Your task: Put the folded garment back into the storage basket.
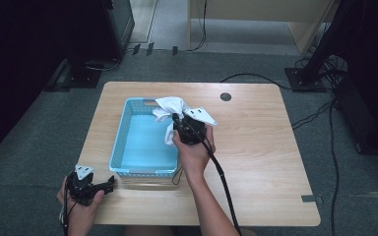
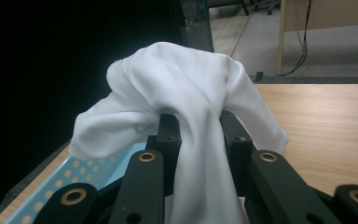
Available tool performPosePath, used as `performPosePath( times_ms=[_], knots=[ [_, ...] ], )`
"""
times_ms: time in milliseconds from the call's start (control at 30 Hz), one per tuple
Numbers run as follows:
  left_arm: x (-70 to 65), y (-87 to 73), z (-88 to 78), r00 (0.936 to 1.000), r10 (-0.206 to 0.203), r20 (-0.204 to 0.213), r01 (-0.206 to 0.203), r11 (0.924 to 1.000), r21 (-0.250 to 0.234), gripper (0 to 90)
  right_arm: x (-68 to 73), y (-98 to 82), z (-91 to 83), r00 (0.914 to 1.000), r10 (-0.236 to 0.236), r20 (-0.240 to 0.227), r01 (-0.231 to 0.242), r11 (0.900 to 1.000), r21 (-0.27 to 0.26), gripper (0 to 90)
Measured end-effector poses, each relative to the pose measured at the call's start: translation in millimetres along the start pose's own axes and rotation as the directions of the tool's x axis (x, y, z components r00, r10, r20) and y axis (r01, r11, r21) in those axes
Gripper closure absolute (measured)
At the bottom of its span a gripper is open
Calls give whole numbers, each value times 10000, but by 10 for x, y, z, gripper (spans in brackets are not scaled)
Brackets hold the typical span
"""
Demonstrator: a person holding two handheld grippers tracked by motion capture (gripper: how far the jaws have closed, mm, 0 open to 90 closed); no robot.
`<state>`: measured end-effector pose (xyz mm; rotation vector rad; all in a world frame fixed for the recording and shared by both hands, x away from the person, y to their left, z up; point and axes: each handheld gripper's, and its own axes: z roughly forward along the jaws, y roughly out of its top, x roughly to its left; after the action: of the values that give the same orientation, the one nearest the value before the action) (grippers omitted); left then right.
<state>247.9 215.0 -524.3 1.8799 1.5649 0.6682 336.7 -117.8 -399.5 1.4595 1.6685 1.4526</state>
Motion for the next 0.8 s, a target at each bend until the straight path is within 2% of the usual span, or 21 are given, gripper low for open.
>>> performPosePath(
  times_ms=[633,800],
  knots=[
    [-2,-1,2,10000,-23,16,23,10000,-33,1,403,-124,337,9966,-275,-772,299,9991,300,747],
    [0,0,2,10000,-1,23,1,10000,-31,0,465,-183,430,9963,-239,-828,279,9985,474,746]
  ],
)
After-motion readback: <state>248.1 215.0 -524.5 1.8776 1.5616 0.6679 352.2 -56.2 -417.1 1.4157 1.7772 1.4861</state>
